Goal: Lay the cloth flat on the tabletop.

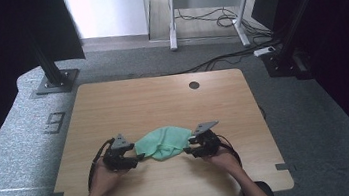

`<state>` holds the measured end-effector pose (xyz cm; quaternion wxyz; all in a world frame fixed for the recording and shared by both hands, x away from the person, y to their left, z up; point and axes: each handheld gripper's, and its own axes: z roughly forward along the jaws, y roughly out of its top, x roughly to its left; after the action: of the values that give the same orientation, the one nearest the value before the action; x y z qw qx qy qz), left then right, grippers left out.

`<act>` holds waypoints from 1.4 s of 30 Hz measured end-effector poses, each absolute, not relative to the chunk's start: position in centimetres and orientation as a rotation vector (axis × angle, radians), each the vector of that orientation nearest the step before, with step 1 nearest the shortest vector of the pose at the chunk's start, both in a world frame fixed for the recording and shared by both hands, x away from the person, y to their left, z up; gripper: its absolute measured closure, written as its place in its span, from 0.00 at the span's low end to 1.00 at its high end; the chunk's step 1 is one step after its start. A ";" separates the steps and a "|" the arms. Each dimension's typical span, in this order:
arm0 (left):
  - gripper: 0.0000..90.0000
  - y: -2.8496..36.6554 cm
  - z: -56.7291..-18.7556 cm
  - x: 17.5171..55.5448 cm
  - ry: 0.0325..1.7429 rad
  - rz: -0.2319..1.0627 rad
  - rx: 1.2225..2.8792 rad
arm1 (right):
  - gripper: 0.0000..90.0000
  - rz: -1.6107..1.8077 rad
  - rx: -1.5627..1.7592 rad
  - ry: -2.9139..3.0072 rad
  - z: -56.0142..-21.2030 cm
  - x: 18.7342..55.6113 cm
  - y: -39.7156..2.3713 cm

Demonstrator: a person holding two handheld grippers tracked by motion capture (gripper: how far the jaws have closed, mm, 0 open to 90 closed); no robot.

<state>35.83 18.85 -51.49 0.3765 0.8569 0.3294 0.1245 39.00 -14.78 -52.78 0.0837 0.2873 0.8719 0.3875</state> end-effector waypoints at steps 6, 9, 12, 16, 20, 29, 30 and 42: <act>0.48 18.7 -52.7 36.0 0.833 0.305 2.240 | 0.68 1.048 0.846 2.654 -53.6 39.8 -13.6; 0.54 18.3 -53.2 36.0 0.821 0.294 2.273 | 0.74 1.037 0.844 2.639 -53.8 39.8 -13.6; 0.60 17.8 -53.5 36.0 0.815 0.301 2.313 | 0.84 1.020 0.847 2.625 -53.8 39.7 -13.6; 0.72 17.2 -53.7 36.1 0.805 0.296 2.315 | 0.94 1.028 0.877 2.621 -53.8 39.6 -13.6; 0.95 16.8 -53.6 36.2 0.794 0.264 2.319 | 0.96 1.008 0.879 2.616 -53.7 39.3 -13.4; 0.99 17.2 -52.4 36.2 0.797 0.221 2.283 | 0.97 1.054 0.866 2.581 -52.2 38.9 -14.1; 0.99 17.4 -51.7 36.2 0.787 0.227 2.274 | 0.98 1.074 0.867 2.565 -51.6 38.8 -14.3; 0.38 20.9 -41.7 47.2 1.127 0.587 1.951 | 0.51 1.007 0.997 2.202 -42.5 47.8 -14.7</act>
<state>47.21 20.88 -41.69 0.3955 0.7697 0.4444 0.2316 47.83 -14.71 -42.47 0.2586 0.3677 0.8123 0.3715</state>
